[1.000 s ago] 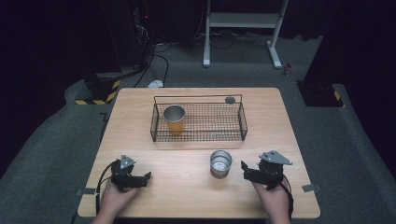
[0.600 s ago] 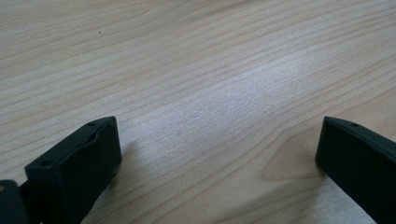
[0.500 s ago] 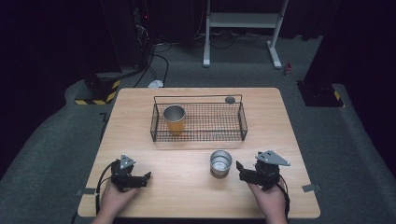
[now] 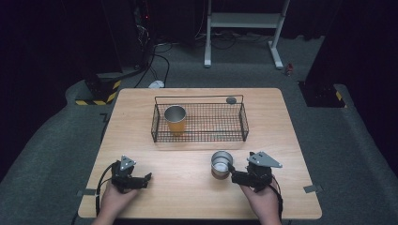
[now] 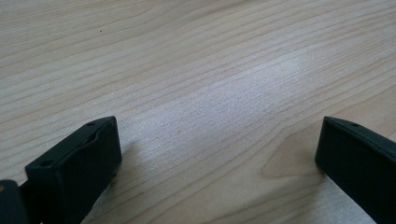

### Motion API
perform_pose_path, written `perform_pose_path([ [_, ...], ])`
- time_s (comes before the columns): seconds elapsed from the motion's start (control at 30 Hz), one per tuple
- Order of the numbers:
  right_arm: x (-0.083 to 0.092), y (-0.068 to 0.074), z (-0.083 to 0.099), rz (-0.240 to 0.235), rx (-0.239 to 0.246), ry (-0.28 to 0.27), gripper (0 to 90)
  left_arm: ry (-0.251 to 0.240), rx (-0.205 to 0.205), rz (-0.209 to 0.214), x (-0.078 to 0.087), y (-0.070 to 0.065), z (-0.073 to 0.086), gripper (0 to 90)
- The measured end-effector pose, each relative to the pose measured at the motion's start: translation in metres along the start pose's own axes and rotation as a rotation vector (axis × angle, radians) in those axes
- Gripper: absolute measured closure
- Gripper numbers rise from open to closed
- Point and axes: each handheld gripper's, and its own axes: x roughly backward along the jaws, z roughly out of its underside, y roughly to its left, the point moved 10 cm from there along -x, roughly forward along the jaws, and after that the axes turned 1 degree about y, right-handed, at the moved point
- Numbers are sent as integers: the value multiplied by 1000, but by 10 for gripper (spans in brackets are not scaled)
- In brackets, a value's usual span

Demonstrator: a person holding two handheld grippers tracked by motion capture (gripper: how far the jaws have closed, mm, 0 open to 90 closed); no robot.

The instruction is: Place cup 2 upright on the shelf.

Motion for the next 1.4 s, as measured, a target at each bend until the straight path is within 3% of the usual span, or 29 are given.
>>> perform_pose_path([
  [0.3,-5,15,-3,-36,17,-11,94,-2,7,-8,0,1,0,4],
  [0.7,-19,35,3,-79,47,14,93,0,9,-10,2,2,3,5],
  [1.4,-38,40,17,-77,44,45,93,-5,8,-14,3,2,3,5],
])
